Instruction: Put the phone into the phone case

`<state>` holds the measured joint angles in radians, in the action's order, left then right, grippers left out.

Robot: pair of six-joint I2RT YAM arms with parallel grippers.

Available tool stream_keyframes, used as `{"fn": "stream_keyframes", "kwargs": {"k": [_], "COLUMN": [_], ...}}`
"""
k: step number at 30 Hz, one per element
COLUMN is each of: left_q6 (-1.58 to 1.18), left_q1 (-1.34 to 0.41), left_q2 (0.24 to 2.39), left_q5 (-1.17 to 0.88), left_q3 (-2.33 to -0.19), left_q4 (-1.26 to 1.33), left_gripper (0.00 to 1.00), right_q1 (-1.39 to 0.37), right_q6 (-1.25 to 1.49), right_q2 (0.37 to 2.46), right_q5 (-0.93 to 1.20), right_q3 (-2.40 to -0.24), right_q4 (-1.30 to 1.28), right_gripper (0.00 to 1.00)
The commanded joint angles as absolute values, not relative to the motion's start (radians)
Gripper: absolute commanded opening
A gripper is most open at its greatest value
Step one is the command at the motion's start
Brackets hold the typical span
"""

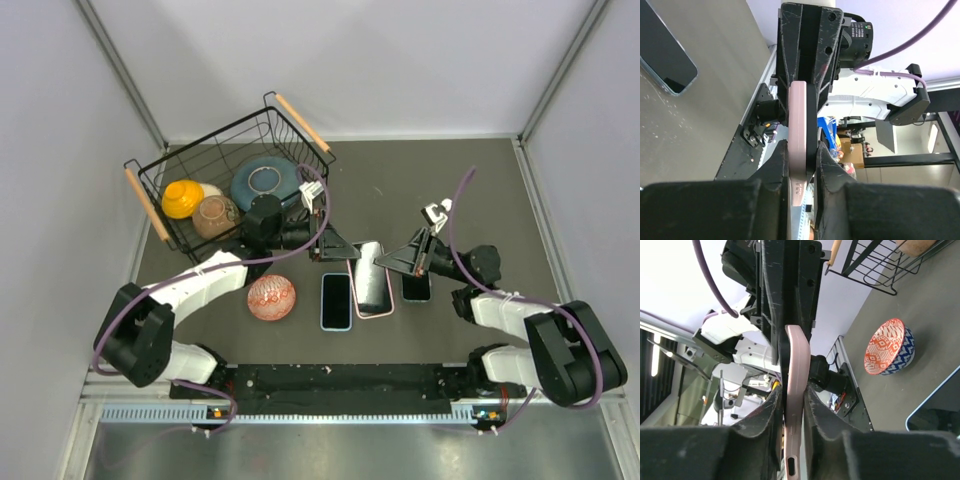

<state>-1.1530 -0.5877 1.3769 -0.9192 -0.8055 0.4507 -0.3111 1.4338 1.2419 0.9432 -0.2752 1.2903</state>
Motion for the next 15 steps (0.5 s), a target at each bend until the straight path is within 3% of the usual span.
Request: {"fn": "stream_keyframes", "kwargs": {"k": [1,2,3,5,8,10,11,12,14,15], "left_q6": [-1.048,-1.005,-0.962,-0.868,-0.824,-0.816,-0.816,-0.813,-0.796,-0.789], "left_q1": [-0.589,-0.591,-0.594,-0.595,-0.595,-0.595,-0.595,-0.595,-0.595,-0.595], "left_q2": [1.376,1.379,1.384,1.394,1.413,1.42,1.422,1.425,1.428,1.425], "left_q5": [-0.934,-0.931,-0.93,-0.936,-0.968,-0.98,-0.994,-1.002,-1.002,-0.994], "left_q3": [-0.874,-0.891,-0.908,-0.943,-0.956,-0.956,-0.954,-0.957,-0.963,-0.971], "left_q4": [0.423,0.373,0.324,0.255,0.256,0.265,0.278,0.279,0.25,0.235], "left_gripper": [0.0,0.0,0.0,0.0,0.0,0.0,0.0,0.0,0.0,0.03], "right_q1": [-0.307,-0.307,-0.307,-0.305,-0.305,-0.307,-0.305,-0.307,-0.307,-0.305], "right_q6": [1.433,1.434,1.436,1.436,1.439,1.44,1.439,1.437,1.431,1.424], "right_q2": [1.215,1.215,1.215,1.221,1.235,1.244,1.252,1.256,1.258,1.253], "right_q5": [0.934,0.927,0.914,0.91,0.897,0.89,0.887,0.879,0.876,0.874], "right_q3": [-0.305,-0.311,-0.316,-0.337,-0.359,-0.367,-0.37,-0.371,-0.373,-0.371], "right_q4": [1.572,1.568,1.556,1.542,1.526,1.525,1.525,1.525,1.523,1.523], "right_gripper": [0.25,0.39,0.43,0.49,0.49,0.43,0.25,0.16,0.0,0.0]}}
